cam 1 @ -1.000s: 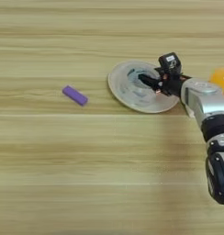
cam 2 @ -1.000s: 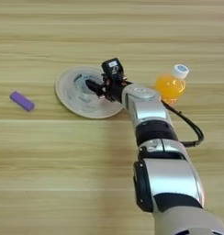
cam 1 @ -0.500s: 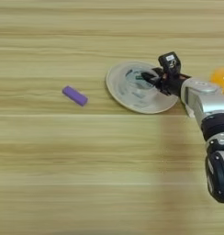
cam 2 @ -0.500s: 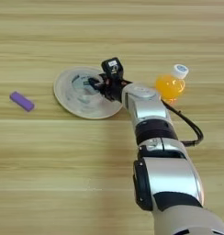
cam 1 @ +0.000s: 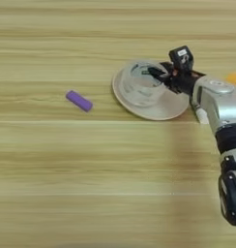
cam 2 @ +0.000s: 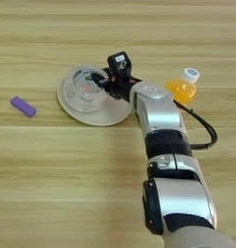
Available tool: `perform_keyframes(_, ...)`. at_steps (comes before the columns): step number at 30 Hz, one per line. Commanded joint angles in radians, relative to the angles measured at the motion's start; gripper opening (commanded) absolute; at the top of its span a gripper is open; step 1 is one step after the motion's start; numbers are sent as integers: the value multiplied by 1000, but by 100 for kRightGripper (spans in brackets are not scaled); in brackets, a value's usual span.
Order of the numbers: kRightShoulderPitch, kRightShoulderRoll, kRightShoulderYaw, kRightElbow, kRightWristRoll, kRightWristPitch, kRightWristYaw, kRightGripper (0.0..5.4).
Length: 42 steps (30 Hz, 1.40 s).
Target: Move the objects on the table
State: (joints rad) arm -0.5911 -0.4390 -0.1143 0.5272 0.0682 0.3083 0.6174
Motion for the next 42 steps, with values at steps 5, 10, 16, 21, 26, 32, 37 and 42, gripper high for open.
perform_keyframes(5,165,-7,1,-550,90,143,20,153)
perform_keyframes(10,263,7,27,-701,105,208,30,152)
perform_keyframes(16,270,5,33,-752,113,244,23,152)
perform_keyframes(21,238,-9,14,-728,111,242,11,152)
perform_keyframes(26,282,-11,26,-837,137,266,29,152)
perform_keyframes(32,349,-5,82,-954,158,298,48,152)
perform_keyframes(37,380,1,134,-1001,164,319,58,152)
perform_keyframes(42,393,14,180,-969,156,311,54,152)
